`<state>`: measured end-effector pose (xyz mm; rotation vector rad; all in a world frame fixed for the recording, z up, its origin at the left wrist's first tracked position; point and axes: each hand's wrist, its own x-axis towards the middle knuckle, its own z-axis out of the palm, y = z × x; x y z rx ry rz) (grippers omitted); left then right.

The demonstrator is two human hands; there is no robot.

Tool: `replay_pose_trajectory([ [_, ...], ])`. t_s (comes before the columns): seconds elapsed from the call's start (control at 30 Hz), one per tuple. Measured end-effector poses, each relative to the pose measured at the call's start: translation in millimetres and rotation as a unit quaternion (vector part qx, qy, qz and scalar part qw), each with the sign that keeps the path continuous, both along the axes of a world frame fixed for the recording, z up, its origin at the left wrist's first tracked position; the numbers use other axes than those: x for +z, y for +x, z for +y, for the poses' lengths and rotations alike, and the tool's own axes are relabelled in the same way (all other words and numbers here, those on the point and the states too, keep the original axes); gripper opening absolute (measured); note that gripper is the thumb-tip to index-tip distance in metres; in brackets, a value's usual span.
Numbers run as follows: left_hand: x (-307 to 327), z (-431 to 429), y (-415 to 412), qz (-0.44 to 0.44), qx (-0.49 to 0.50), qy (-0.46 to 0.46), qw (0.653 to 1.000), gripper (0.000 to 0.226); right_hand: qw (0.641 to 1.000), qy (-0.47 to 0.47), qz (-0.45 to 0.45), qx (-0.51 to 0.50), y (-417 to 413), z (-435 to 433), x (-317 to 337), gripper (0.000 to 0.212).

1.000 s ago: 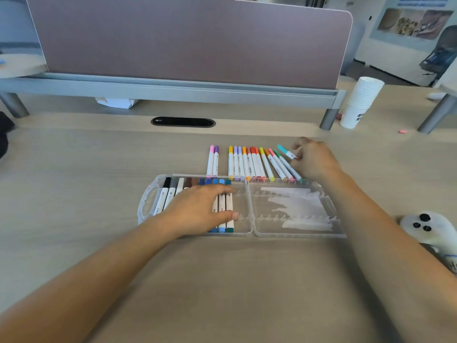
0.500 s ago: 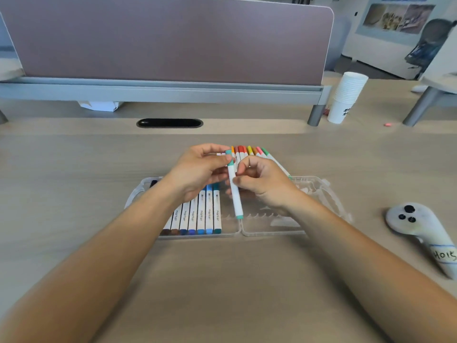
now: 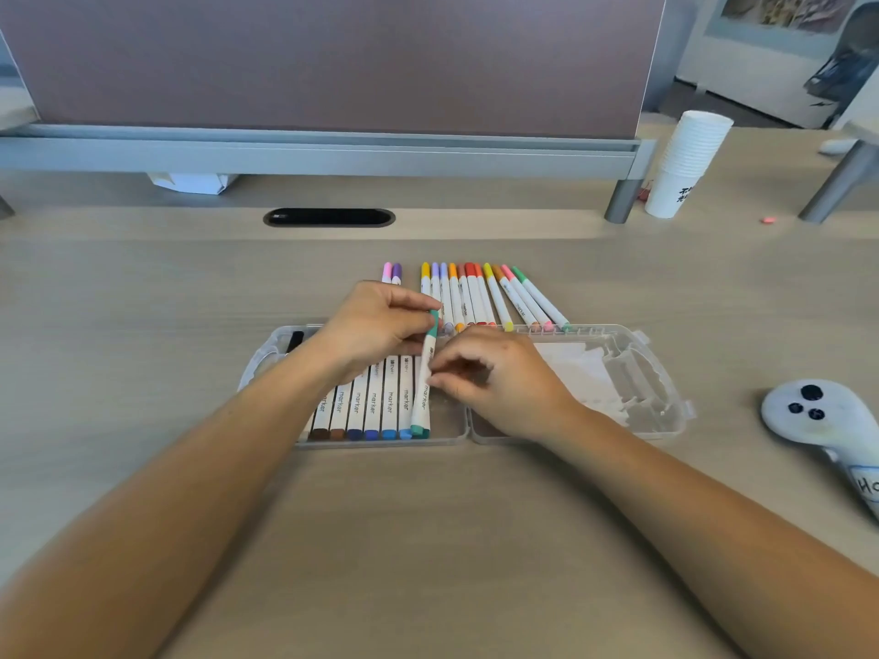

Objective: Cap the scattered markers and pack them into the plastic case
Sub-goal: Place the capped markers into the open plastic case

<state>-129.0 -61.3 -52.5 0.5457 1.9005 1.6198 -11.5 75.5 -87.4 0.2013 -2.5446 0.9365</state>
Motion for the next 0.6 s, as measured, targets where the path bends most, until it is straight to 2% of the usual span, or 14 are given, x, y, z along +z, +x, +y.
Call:
replay_pose_trajectory([
  [0.07, -1.5, 0.5, 0.0, 0.013, -0.005, -0.011, 1.000, 0.018, 0.998, 0.060, 0.021, 0.012, 0.1, 1.9, -4.9, 0.007],
  [0.17, -1.4, 0.4, -2.3, 0.023, -0.010, -0.017, 1.000, 0.020, 0.995, 0.087, 0.034, 0.032, 2.0, 1.0, -5.5, 0.016],
  [0.37, -2.7, 0.9, 1.0, -0.051, 0.004, 0.038, 0.998, 0.024, 0.993, 0.108, 0.045, 0.033, 4.9, 2.2, -3.8, 0.018],
  [0.43, -5.8, 1.8, -1.3, -0.010, -0.008, 0.000, 1.000, 0.024, 0.993, 0.108, 0.044, 0.034, 5.1, 2.0, -4.6, 0.017],
  [0.5, -9.1, 2.7, -3.7, 0.078, -0.021, -0.069, 0.994, 0.027, 0.992, 0.112, 0.042, 0.033, 4.8, 2.0, -5.6, 0.015],
  [0.6, -8.8, 3.6, -3.4, 0.245, -0.041, -0.173, 0.953, 0.033, 0.992, 0.121, 0.035, 0.031, 4.2, 2.5, -6.9, 0.015],
])
